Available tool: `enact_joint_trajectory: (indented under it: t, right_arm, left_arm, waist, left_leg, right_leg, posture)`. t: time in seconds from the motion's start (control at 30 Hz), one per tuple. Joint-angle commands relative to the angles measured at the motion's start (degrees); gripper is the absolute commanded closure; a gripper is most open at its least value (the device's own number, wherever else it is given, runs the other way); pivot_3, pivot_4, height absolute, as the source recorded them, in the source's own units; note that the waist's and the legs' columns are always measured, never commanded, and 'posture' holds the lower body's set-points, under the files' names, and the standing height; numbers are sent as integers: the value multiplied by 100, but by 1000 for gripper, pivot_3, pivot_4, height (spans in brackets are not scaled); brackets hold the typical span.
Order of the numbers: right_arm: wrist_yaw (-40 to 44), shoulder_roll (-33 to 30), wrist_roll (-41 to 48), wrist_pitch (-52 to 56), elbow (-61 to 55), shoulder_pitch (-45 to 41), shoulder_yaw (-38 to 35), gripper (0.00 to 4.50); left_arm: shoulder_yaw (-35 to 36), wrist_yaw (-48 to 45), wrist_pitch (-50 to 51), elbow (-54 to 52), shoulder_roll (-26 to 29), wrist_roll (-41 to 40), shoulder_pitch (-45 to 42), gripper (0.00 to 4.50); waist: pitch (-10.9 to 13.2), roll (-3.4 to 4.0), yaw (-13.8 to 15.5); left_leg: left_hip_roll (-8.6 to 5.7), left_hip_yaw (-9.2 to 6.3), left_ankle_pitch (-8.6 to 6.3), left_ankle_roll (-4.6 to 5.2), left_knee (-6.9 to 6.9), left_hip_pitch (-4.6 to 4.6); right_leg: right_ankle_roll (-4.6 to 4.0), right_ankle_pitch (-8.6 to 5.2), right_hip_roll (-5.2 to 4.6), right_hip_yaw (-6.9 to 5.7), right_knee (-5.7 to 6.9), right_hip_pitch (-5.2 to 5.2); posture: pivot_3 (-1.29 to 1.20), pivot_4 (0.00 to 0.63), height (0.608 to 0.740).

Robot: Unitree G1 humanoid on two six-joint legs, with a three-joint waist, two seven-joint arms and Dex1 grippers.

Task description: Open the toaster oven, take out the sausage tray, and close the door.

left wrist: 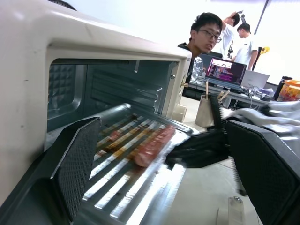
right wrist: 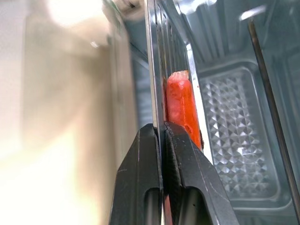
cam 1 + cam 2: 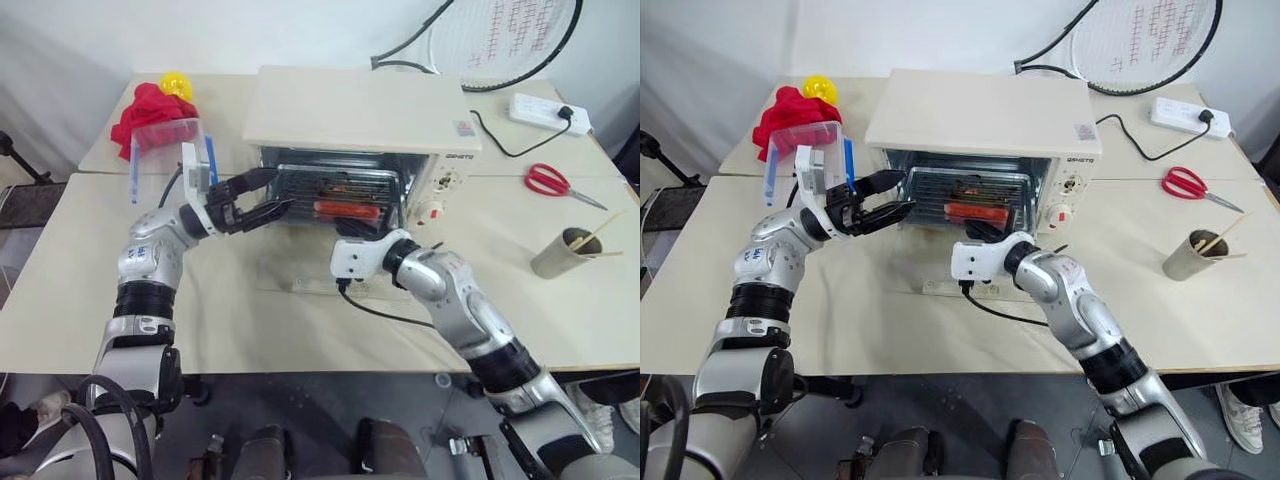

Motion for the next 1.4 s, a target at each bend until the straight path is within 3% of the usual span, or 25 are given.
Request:
enact_joint_trajectory:
  t: [0.03,0.43,0.53,0.67,0.8,0.93,1.17,1.4]
  right_arm:
    - [141,-211,-15,80,-796,297,-274,4457]
    - [93,-713,-153,-237,-1325,1048,-475,4457]
    - [158,-731,-143,-261,-1462,1197,-472,4457]
    - [266,-797,-63,-306,-1684,1480,-518,4457]
    - [247,-850,-63,-461,-1747,1537,-544,4457]
    - [131,-864,-95,-621,-1775,1573,-608,4457]
    - [142,-887,-25,-865,-1735,1470,-684,4457]
    - [147,-879,110,-1156,-1703,1389,-756,4457]
  left_arm:
    - [51,6,-76,96,32,74,-132,0]
    - [124,64,53,133,-8,92,-116,0]
    - [322,345,992,-566,152,-270,289,0]
    - [570,1192,3078,-1830,460,-897,1033,0]
    - [1148,2224,4329,-2787,280,-1723,1414,0]
    - [1292,2952,5294,-3571,162,-2196,1727,0]
    - [1880,4296,6598,-3723,-131,-3016,1582,0]
    - [2266,5014,7698,-3443,-328,-3447,1451,0]
  waist:
    - [1,-1,-3]
    - [2,-4,130]
    - [2,-3,109]
    - [2,-3,94]
    - [4,-7,149]
    - [4,-7,189]
    - [4,-7,170]
    - [4,-7,132]
  left_leg:
    - [0,1,0,0,4,-1]
    - [-2,-9,0,0,21,-21]
    - [0,-10,0,1,22,-25]
    - [1,-33,0,1,17,-27]
    - [0,-66,0,1,25,-33]
    - [-4,-83,1,0,36,-33]
    - [-3,-81,2,-2,33,-31]
    - [-2,-83,3,-3,29,-30]
  right_leg:
    - [0,0,0,1,0,0]
    - [0,0,0,-5,-9,-1]
    - [0,0,0,-7,-13,-1]
    - [0,0,2,-7,-11,-5]
    - [0,0,0,-1,-11,-5]
    - [1,0,-2,10,-12,4]
    - [1,0,0,9,-12,3]
    - [0,0,1,9,-12,3]
  posture:
    - [0,150,740]
    - [0,150,740]
    - [0,150,740]
    - [0,150,740]
    - [0,150,740]
    - [0,150,740]
    - [0,150,740]
    - [0,150,740]
